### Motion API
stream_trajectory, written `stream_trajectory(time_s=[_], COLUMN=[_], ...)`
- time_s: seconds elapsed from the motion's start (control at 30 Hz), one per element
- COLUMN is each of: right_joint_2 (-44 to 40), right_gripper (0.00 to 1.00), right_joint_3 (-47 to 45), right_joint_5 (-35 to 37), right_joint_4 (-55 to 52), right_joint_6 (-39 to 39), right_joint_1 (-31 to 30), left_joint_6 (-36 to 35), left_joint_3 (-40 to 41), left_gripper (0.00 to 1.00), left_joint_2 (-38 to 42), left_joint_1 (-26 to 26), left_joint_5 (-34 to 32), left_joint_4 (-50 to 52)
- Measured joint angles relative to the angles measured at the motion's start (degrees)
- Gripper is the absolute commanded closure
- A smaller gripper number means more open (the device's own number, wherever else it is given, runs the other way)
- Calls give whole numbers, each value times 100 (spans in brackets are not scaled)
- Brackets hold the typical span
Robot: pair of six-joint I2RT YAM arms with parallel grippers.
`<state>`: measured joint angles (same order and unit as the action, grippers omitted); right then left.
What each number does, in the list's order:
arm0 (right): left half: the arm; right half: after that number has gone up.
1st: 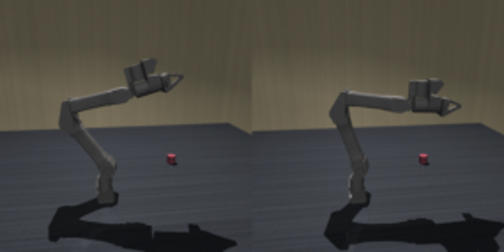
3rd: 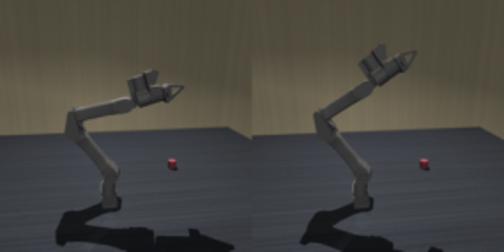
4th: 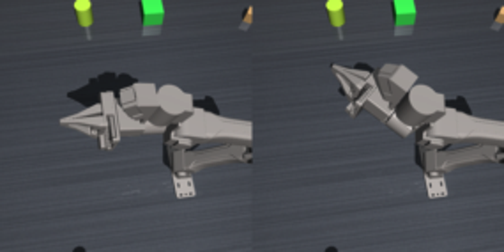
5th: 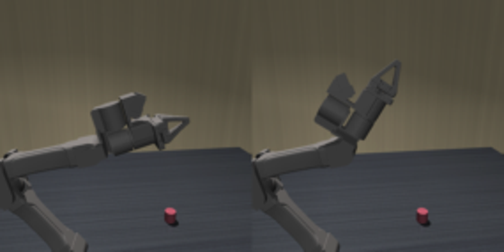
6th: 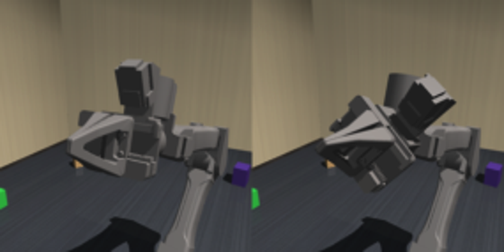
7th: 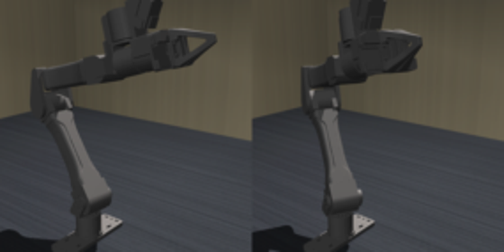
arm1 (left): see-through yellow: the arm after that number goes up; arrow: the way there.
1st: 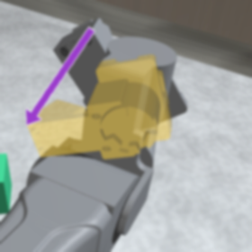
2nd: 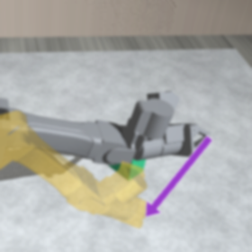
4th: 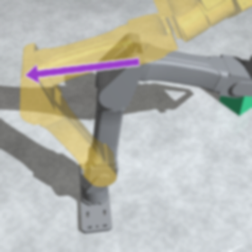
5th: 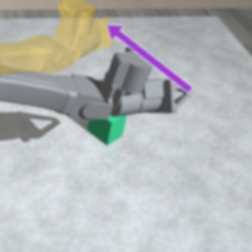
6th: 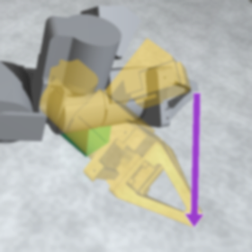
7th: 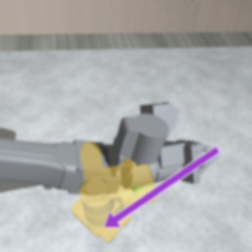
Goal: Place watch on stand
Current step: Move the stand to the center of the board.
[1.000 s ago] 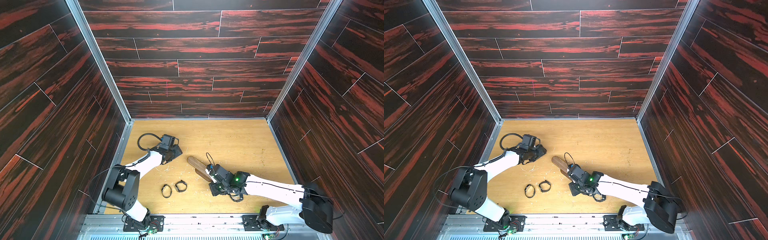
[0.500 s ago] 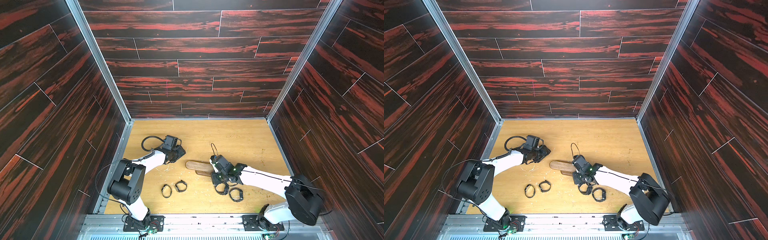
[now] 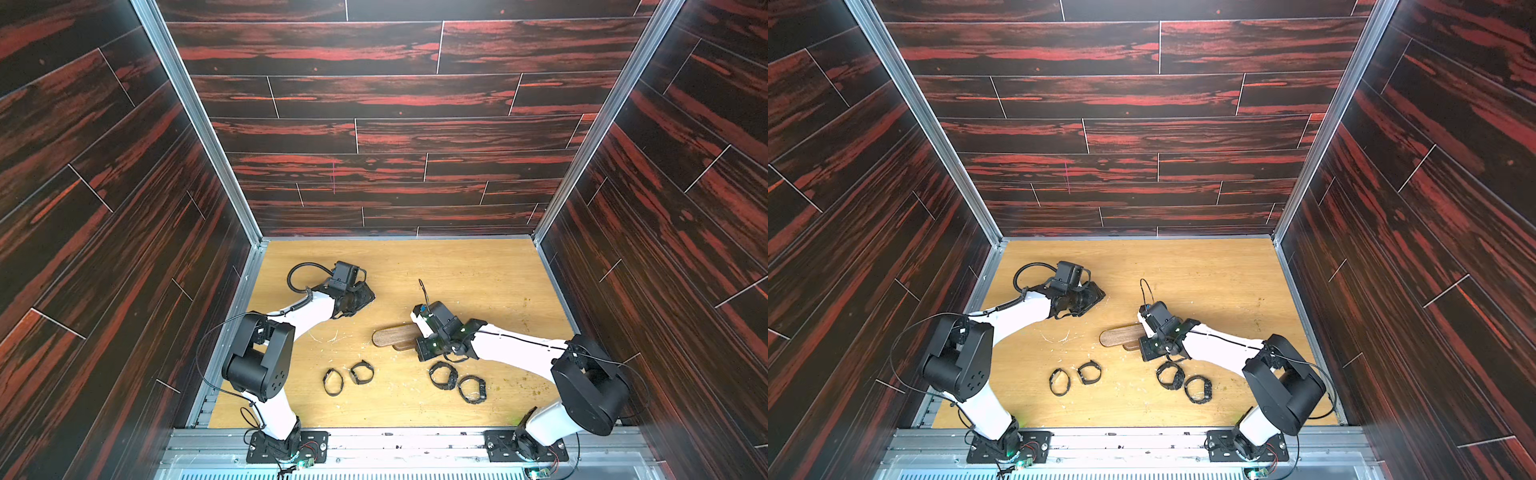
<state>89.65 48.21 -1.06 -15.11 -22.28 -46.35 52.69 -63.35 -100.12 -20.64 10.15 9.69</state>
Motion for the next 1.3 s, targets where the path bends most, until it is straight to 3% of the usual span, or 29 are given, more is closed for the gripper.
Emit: stream_trajectory(time_s=[0.23, 1.3], right_joint_2=[343, 2000], right_gripper=[100, 100], right_joint_3=[33, 1770], right_joint_5=[-72, -688], right_joint_4=[131, 452], right_joint_6=[-20, 90], right_joint_1=[-4, 289], left_joint_6=[-90, -428], left_joint_3=[-153, -278], left_gripper=[37, 35], left_joint_2=[-4, 195], left_joint_1=[72, 739], left_joint_5=[-15, -170], left_joint_4=[205, 765])
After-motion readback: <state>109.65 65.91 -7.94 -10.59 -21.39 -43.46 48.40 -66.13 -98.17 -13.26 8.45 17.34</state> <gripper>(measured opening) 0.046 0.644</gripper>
